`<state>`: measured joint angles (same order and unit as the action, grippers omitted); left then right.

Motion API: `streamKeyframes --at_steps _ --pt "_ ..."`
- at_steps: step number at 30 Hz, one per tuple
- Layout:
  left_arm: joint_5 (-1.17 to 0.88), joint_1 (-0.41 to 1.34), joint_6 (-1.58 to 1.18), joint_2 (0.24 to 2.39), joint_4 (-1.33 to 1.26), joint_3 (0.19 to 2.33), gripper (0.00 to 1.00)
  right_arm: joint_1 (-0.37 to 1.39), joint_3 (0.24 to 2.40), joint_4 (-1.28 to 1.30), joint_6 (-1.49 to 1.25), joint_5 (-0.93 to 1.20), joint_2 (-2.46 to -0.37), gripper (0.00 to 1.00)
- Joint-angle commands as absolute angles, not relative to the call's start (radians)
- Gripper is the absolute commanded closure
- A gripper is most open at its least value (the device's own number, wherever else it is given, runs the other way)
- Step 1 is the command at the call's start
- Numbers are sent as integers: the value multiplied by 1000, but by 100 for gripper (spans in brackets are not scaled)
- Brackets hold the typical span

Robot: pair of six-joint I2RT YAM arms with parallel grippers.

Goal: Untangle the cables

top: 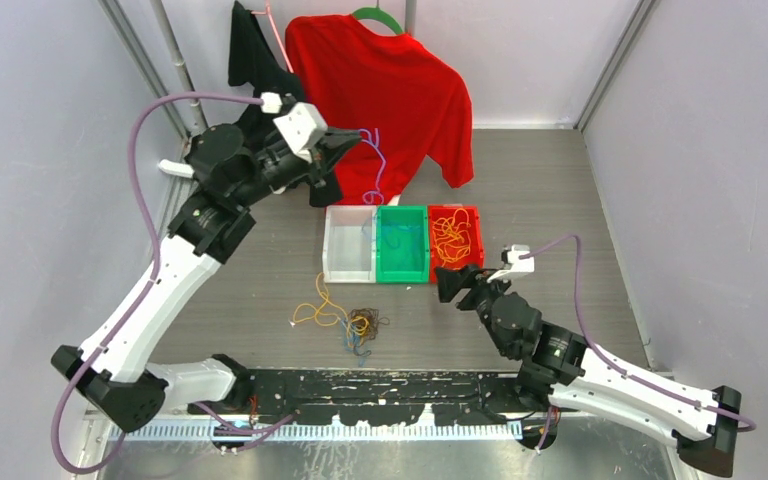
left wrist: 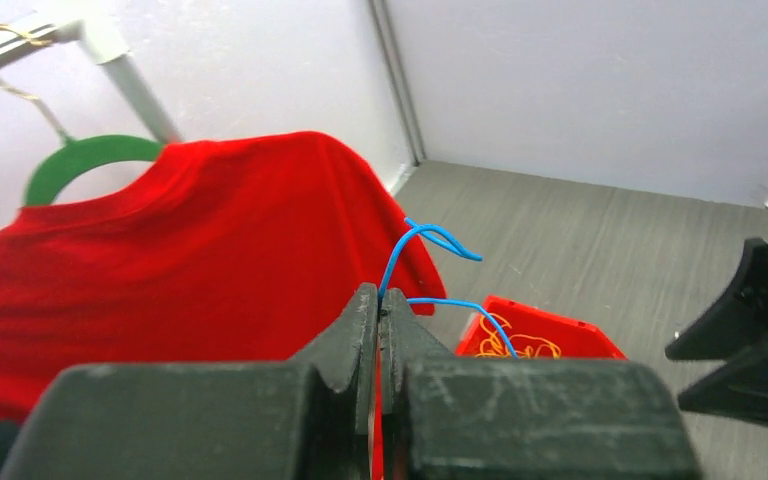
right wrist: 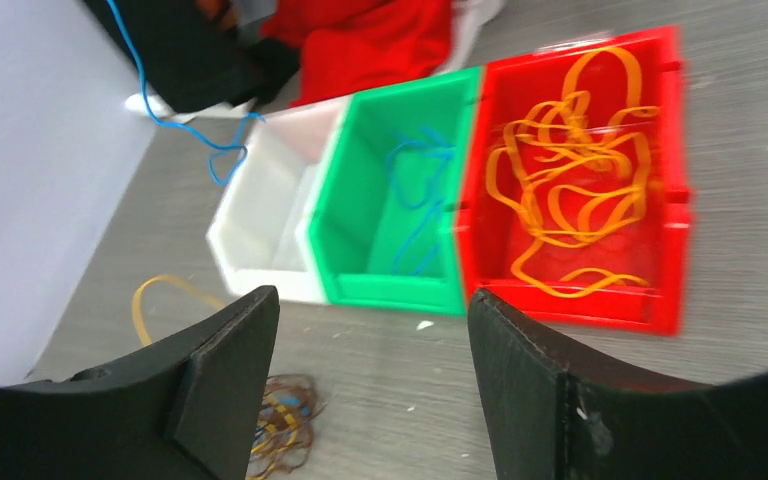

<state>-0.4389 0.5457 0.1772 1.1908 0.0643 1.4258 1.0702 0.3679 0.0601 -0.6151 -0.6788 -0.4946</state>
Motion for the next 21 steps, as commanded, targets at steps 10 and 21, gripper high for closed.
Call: streamKeyframes --at_steps 10,21 --pt "-436 621 276 1425 14 1472 100 1069 473 287 -670 -1012 -506 28" --pt "-398 623 519 1535 -42 1374 100 1070 450 279 -682 -1006 -482 30"
